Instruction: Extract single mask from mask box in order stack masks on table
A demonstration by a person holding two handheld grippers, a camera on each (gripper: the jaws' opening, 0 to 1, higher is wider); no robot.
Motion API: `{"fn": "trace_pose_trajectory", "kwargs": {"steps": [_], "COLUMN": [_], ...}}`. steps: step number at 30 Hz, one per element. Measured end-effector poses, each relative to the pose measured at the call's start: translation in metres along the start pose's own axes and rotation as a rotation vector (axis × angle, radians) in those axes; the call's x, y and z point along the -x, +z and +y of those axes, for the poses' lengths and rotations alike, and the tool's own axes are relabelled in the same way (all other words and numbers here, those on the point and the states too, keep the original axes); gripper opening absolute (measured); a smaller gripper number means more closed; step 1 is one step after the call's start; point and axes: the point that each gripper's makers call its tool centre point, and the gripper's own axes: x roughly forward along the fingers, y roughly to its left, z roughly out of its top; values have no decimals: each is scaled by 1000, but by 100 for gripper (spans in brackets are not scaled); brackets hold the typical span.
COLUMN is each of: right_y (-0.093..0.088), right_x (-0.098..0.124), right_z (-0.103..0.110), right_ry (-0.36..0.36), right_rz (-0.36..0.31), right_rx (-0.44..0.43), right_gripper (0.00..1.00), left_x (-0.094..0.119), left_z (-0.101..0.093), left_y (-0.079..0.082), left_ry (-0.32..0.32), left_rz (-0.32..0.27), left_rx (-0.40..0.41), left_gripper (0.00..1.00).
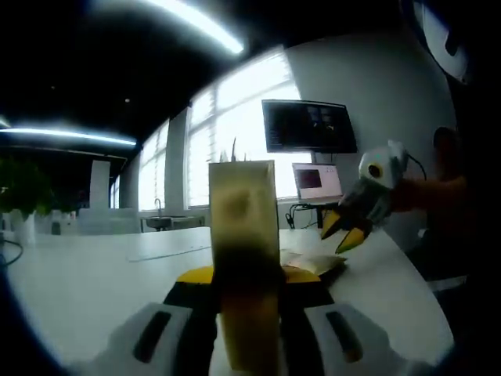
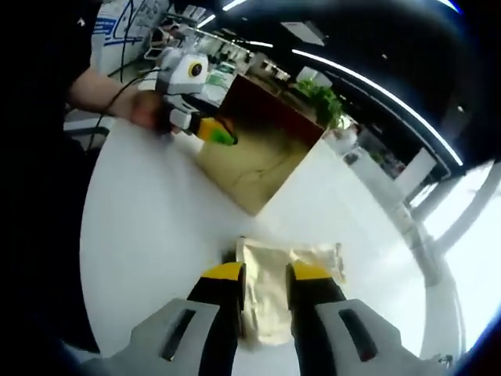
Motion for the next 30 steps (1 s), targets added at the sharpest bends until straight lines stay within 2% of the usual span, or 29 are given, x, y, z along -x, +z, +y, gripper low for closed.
{"fn": "trace_pose_trajectory", "kwargs": {"steps": [7, 12, 16, 23, 25, 30], "right_y": [17, 30, 44, 57, 63, 70], "right_x": [4, 7, 7, 10, 12, 12], "right_z": [-3, -5, -1, 2, 6, 10], "right_ry": [4, 9, 35, 58, 90, 105], "right_rz": [-104, -163, -228, -289, -329, -363], "right_rx": [-95, -132, -170, -217, -248, -269], "right_gripper": [19, 19, 20, 21, 21, 23], "left_x": [0, 0, 0, -2, -3, -3], "left_z": [0, 0, 0, -1, -1, -1], "left_y": [0, 0, 0, 0, 1, 1], "left_ry": [-1, -1, -1, -2, -2, -2], "left_rz": [0, 1, 2, 2, 2, 2], "left_rx": [1, 1, 2, 2, 2, 1], "left_gripper": [32, 32, 32, 32, 32, 32]}}
